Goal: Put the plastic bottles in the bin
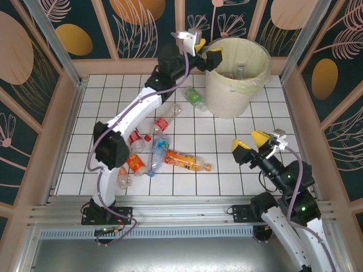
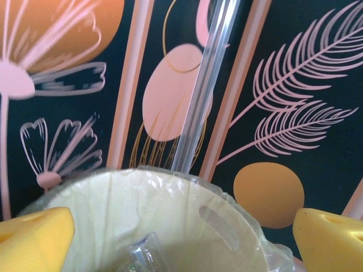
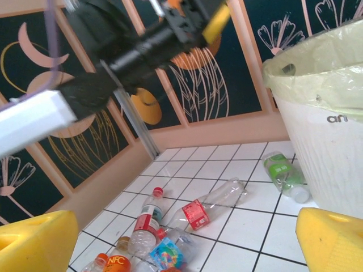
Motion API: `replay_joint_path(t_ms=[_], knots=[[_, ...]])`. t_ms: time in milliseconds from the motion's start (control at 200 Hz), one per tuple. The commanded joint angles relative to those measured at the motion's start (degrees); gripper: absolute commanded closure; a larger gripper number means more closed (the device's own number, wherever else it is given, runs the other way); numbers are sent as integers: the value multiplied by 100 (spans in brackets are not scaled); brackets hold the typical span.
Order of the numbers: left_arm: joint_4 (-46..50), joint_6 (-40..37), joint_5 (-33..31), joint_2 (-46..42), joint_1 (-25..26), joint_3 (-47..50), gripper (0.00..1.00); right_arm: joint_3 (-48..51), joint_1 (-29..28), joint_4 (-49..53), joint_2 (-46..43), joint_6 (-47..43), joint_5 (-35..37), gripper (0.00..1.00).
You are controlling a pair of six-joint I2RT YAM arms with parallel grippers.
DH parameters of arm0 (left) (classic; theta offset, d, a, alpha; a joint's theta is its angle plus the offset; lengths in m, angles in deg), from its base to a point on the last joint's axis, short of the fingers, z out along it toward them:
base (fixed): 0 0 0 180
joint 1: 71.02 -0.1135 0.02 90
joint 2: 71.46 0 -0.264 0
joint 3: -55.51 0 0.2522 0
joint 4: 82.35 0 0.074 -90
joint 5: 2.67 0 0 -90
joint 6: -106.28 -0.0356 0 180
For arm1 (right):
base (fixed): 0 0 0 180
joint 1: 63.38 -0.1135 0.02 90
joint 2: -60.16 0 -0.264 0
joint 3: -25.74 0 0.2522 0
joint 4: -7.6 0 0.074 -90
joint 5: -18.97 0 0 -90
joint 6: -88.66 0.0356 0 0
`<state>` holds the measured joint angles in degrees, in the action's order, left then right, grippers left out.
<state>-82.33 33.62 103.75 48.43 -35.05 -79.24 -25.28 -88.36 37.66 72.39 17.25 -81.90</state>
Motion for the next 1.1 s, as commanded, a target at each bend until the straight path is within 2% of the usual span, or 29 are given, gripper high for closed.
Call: replay_joint_path(t_ms=[0, 105, 235, 475, 661, 781, 921, 1091], knots=[[229, -705, -32, -627, 16, 595, 2, -196, -34, -202, 390, 38, 165, 1], [227, -973, -132, -1275, 20, 1426, 1, -267, -34, -305, 801, 60, 302, 1], [672, -1357, -262, -1962, 24, 2238, 1, -387, -34, -416, 1354, 95, 585, 1], [1367, -1543, -641, -3427, 22, 3845, 1, -625, -34, -815, 2459, -152, -30, 1], [2552, -1164, -1350, -4266, 20, 4711, 1, -744, -43, -778, 2978, -325, -713, 1], [3502, -858, -1354, -4648, 23, 5182, 1, -730, -43, -631, 2957, -484, -1004, 1], [4597, -116, -1460, -4763, 24, 5551, 3, -717, -47, -499, 2883, -632, -1502, 1], [5171, 769, -1725, -4771, 24, 6014, 4, -843, -47, -335, 2902, -747, -2230, 1]])
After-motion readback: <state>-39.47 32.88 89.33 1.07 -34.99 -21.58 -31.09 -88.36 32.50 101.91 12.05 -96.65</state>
